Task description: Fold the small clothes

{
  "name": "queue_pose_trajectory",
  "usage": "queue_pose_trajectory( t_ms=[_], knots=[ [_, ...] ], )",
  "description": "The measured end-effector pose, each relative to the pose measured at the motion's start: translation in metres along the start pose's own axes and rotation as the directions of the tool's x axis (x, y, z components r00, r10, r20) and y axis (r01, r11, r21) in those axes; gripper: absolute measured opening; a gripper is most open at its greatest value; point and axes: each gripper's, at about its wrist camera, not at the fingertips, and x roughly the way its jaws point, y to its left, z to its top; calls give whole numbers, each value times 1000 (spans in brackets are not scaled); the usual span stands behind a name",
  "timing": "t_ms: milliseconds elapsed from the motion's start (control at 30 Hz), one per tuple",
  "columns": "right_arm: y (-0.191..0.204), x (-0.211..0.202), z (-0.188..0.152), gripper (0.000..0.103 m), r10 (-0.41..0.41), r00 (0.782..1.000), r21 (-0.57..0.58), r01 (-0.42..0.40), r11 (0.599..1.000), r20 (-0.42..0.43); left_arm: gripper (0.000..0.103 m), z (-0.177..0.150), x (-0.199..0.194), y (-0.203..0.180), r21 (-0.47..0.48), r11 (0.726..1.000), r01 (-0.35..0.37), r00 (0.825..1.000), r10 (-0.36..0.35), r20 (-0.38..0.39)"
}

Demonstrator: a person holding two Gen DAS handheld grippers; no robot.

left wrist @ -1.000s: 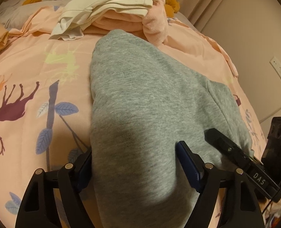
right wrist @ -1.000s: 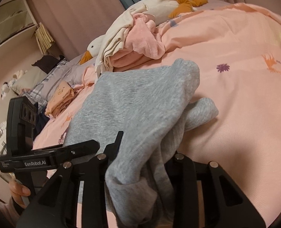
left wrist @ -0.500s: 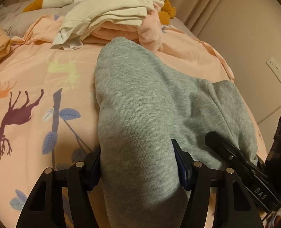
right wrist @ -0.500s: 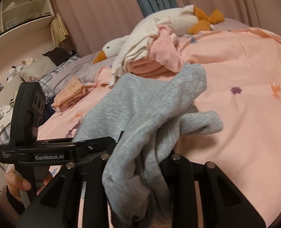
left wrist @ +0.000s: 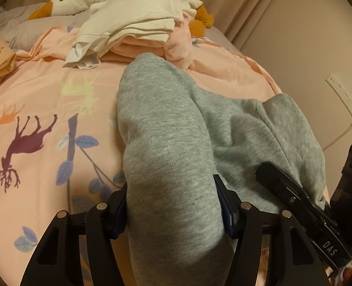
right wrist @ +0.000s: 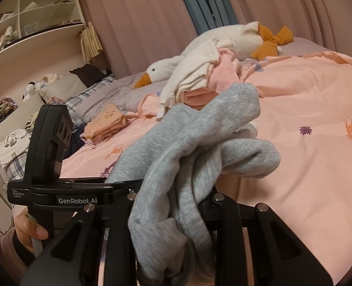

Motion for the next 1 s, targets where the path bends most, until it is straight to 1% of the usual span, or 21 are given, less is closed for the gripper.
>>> queue_pose_trajectory(
  t_ms=[533,1000],
  knots=[
    [23,-19,3,26,48,997,-2,-48,999,54,61,-1,-37,-2,7,1000,-12,999,11,52],
    [51,-25,8,26,76,996,-22,-75,997,52,61,-7,-65,9,-15,999,-36,997,37,68]
  ],
)
